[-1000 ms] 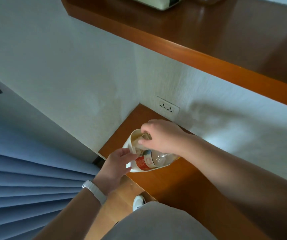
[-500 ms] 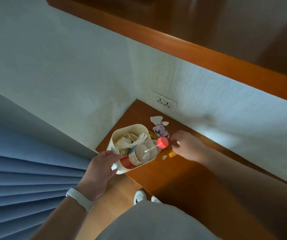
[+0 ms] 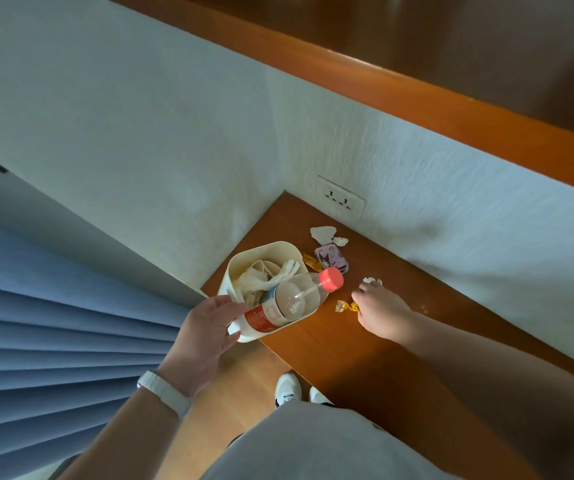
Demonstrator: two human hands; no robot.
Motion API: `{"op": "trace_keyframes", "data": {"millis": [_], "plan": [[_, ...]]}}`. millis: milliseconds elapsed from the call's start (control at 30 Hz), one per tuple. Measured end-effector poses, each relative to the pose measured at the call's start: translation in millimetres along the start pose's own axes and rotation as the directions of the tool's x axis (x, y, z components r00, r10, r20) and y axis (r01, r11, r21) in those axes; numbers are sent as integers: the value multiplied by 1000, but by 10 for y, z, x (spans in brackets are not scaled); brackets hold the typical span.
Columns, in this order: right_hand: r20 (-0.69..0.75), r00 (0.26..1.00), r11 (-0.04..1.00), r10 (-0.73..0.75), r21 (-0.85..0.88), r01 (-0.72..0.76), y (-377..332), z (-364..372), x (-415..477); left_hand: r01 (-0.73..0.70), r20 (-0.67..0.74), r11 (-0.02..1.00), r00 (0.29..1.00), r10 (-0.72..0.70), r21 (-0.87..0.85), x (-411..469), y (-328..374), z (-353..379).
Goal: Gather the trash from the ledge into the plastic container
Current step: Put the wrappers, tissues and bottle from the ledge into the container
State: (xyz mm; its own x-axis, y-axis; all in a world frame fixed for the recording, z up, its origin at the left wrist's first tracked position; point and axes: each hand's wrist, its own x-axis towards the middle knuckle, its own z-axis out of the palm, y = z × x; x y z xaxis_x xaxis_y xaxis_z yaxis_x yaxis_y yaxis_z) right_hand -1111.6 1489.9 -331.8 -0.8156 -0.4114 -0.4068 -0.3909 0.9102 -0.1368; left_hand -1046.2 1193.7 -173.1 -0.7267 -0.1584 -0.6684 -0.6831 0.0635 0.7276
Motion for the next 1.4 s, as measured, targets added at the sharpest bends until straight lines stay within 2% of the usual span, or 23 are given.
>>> {"op": "trace_keyframes", "data": {"millis": [133,233,333,467,600,667,767,900,1167,1400], "plan": [[-31,995,992,90,94,-87,-37,-44,-38,53,-11,993,998,-54,-104,-47,18,26],[-113,977,946,179,292,-139,-91,-259,-67,55,-19,991,998,-58,-123,-59,13,21],[-164,948,834,274,531,-149,-162,-690,-110,45,1,993,999,-45,-113,-68,2,28],[-239,924,633,299,774,-4,-295,-1386,-239,30,35,994,999,-27,-105,-90,24,51],[-337,913,541,229,824,168,-482,-1896,-356,11,60,997,998,-7,-74,-96,55,73],[-307,942,548,136,815,187,-585,-2002,-349,18,72,995,997,-11,-97,-90,66,81],[-245,969,613,-24,763,207,-734,-2044,-301,10,90,996,996,-2,-90,-93,79,82],[-129,983,701,-127,690,181,-875,-2057,-232,2,103,996,995,7,-94,-93,89,64],[-30,989,765,-143,631,129,-942,-1982,-133,-4,113,990,993,20,-141,-73,48,8],[-62,991,716,-119,686,129,-891,-1969,-112,-15,125,991,992,32,-134,-61,19,29]]}}
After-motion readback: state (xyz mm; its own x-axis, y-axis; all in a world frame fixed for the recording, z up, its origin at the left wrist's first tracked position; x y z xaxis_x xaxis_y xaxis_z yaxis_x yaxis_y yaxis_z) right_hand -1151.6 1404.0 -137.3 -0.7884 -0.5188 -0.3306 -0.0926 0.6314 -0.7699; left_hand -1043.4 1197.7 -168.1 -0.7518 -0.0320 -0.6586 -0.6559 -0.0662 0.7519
